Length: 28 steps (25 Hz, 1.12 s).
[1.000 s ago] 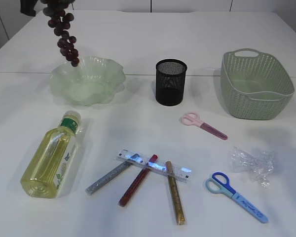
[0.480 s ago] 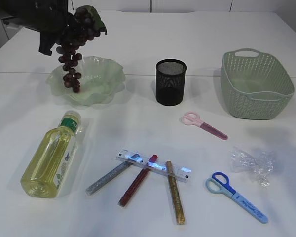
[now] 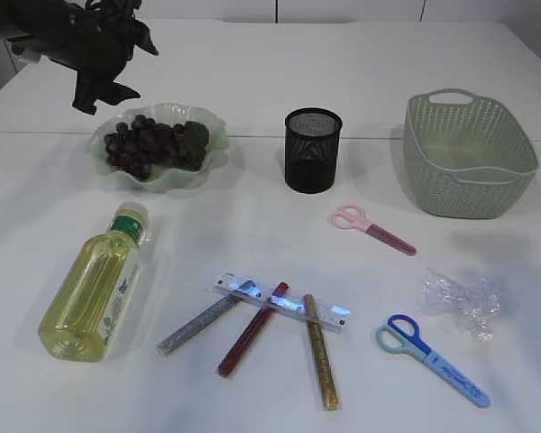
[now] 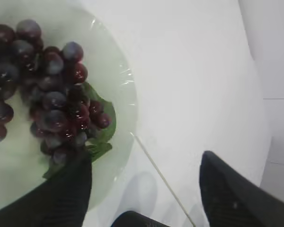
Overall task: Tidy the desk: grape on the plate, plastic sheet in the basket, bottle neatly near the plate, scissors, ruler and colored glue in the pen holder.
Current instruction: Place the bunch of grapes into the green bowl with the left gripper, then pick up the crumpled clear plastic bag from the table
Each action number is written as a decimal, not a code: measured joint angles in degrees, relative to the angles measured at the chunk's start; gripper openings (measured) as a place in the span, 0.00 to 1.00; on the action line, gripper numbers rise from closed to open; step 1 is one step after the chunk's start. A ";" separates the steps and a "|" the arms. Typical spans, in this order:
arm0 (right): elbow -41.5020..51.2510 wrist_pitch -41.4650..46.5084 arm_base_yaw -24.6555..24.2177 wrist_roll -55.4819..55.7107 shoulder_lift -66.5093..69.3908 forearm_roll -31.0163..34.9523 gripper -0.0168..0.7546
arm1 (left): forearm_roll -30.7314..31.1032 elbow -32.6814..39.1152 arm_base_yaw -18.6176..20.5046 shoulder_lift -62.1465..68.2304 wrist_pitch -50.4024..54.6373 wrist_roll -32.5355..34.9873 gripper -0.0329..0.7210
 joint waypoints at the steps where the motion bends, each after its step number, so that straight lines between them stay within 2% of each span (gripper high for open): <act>1: 0.00 -0.10 0.00 0.00 0.00 0.00 0.75 | 0.00 0.00 0.00 0.00 0.18 0.00 0.73; 4: 0.00 -0.59 0.00 0.00 0.00 0.00 0.75 | 0.00 0.00 0.00 0.00 0.82 0.99 0.74; 6: 0.00 -0.93 0.00 0.00 0.00 0.00 0.75 | 0.00 0.00 0.00 -0.30 1.65 3.92 0.74; 14: 0.00 -1.06 0.00 0.00 0.10 1.58 0.75 | 0.12 0.00 0.00 -5.40 14.97 27.09 0.66; 21: 0.00 0.07 0.00 0.00 0.10 4.42 0.75 | 0.27 0.00 0.00 -9.68 29.37 46.58 0.65; 25: 0.00 3.97 0.00 0.00 0.10 4.57 0.75 | 0.57 0.00 0.00 -12.92 36.11 54.12 0.62; 28: -0.27 5.68 0.00 0.00 0.10 5.10 0.75 | 2.22 0.00 0.00 -16.24 38.83 55.90 0.59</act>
